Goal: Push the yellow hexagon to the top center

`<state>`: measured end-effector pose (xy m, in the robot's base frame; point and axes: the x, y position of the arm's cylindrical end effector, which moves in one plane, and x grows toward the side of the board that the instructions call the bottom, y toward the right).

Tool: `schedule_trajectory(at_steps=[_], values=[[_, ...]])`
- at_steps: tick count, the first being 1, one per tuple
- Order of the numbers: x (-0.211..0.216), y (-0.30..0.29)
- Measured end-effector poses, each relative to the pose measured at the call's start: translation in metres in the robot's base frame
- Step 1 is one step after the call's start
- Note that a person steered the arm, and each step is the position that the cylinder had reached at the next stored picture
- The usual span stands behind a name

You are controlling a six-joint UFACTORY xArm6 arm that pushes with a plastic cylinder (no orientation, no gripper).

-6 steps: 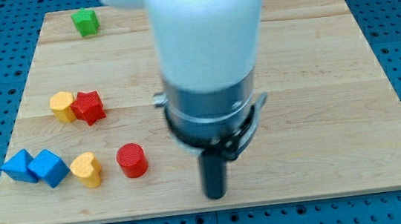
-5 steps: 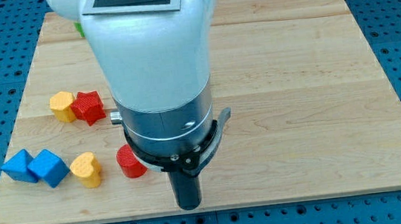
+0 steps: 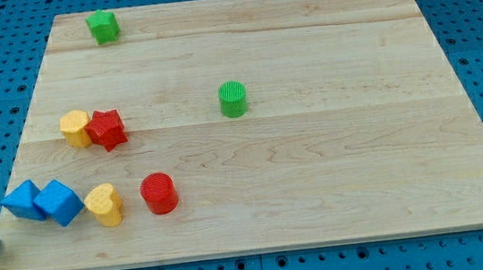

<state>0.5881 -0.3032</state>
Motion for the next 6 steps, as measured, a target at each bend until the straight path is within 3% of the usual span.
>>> schedule_trajectory(at_steps=[2, 4, 5, 6], values=[[-0.101, 0.009], [-0.138, 0.104], [-0.181, 0.107], [-0.18, 0.063]])
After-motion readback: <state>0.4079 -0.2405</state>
